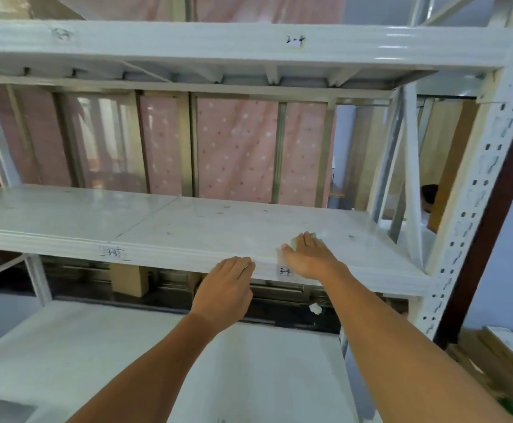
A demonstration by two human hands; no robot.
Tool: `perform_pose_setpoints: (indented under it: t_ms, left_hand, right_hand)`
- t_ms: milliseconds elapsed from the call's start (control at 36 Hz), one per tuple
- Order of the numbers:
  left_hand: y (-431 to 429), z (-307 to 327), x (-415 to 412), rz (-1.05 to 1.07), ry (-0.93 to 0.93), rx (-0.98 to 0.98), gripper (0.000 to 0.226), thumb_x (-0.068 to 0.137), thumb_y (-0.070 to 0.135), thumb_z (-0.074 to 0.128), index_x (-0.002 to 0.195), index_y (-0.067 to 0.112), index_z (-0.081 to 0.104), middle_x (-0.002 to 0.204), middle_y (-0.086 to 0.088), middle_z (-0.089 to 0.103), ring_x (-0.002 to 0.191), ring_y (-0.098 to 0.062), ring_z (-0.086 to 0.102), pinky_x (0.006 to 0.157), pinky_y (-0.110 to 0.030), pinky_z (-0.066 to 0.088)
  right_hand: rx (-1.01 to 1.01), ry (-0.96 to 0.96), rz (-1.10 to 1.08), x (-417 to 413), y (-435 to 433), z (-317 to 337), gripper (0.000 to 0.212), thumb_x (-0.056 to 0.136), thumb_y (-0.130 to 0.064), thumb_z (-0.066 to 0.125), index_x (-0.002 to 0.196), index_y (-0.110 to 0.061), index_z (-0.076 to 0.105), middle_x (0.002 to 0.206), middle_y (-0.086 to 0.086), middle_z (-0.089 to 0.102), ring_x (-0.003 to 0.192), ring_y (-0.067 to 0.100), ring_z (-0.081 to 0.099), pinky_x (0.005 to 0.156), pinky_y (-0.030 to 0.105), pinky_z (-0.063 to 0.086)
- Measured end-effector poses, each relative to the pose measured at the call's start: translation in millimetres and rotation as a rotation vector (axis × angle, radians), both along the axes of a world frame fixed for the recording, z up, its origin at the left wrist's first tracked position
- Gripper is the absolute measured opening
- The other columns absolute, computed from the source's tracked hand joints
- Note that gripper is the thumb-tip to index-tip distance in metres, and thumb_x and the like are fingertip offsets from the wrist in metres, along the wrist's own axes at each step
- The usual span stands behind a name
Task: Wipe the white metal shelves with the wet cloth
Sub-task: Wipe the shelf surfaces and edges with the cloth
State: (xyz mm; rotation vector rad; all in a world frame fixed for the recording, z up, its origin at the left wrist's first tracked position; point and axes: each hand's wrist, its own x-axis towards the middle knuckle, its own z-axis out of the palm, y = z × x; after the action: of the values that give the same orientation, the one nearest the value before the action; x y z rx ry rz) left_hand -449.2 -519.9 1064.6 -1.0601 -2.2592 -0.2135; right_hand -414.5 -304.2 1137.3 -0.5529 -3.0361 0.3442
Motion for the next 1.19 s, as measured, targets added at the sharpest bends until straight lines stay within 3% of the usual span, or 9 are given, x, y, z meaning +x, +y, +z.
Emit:
perform_pose_setpoints:
  t_ms: [111,278,389,472,722,1056,1194]
  left_hand:
    - [-42.4,2.4,-17.4,0.007,0.053,0.008,0.046,0.083,0.019,0.067,0.127,0.007,0.064,0.128,-0.008,0.065,0.117,-0.023,0.062,0.106,-0.037,0.045]
    - [-100.6,3.5,-45.8,0.069,0.099,-0.064,0.047,0.085,0.02,0.049,0.128,0.007,0.063,0.131,-0.006,0.063,0.121,-0.021,0.06,0.11,-0.037,0.041]
    - [-140.1,4.1,-65.5,0.117,0.028,-0.036,0.05,0.083,0.015,0.061,0.132,0.006,0.06,0.136,-0.009,0.06,0.126,-0.023,0.056,0.113,-0.039,0.036]
    - [-172.2,5.5,-79.9,0.161,-0.001,-0.015,0.05,0.085,0.015,0.058,0.135,0.007,0.058,0.138,-0.007,0.059,0.129,-0.022,0.054,0.114,-0.038,0.034]
    - [-250.5,12.3,-110.5,0.17,-0.132,-0.009,0.054,0.095,0.019,0.044,0.149,0.016,0.04,0.16,0.001,0.031,0.145,-0.018,0.031,0.122,-0.034,0.018]
    - [-318.2,14.3,-154.5,0.175,-0.114,0.091,0.05,0.097,0.018,0.043,0.147,0.013,0.044,0.156,-0.001,0.039,0.143,-0.017,0.036,0.12,-0.031,0.02]
    - [-341.8,10.7,-175.3,0.189,-0.086,0.07,0.048,0.086,0.012,0.057,0.134,0.009,0.058,0.139,-0.006,0.059,0.129,-0.023,0.054,0.112,-0.034,0.037]
  right_hand:
    - [0.009,-0.004,0.019,-22.5,-40.4,0.1,0.076,0.102,-0.058,0.01,0.159,-0.01,-0.007,0.166,0.008,-0.014,0.153,0.024,-0.01,0.122,0.038,-0.002]
    - [0.0,0.017,0.036,-59.7,-102.1,-2.3,0.078,0.101,-0.06,0.01,0.159,-0.01,-0.008,0.166,0.009,-0.014,0.153,0.026,-0.01,0.122,0.039,-0.002]
    - [0.009,0.022,0.069,-86.8,-146.1,-3.3,0.079,0.1,-0.06,0.01,0.159,-0.009,-0.006,0.166,0.01,-0.013,0.153,0.026,-0.009,0.123,0.04,-0.002]
    - [-0.004,0.035,0.085,-103.8,-180.8,-4.0,0.08,0.1,-0.061,0.012,0.159,-0.01,-0.006,0.166,0.009,-0.012,0.153,0.026,-0.008,0.123,0.04,-0.001]
    - [-0.03,0.034,0.125,-145.3,-274.6,-0.4,0.081,0.099,-0.062,0.014,0.159,-0.012,-0.008,0.166,0.008,-0.013,0.153,0.027,-0.008,0.123,0.04,-0.001]
    - [0.006,0.066,0.133,-185.7,-342.6,-3.0,0.084,0.098,-0.064,0.017,0.159,-0.01,-0.007,0.166,0.009,-0.011,0.153,0.025,-0.007,0.122,0.039,0.0]
    - [0.02,0.051,0.169,-207.9,-373.3,-4.9,0.085,0.097,-0.067,0.013,0.159,-0.011,-0.007,0.166,0.007,-0.012,0.153,0.024,-0.009,0.121,0.038,-0.002]
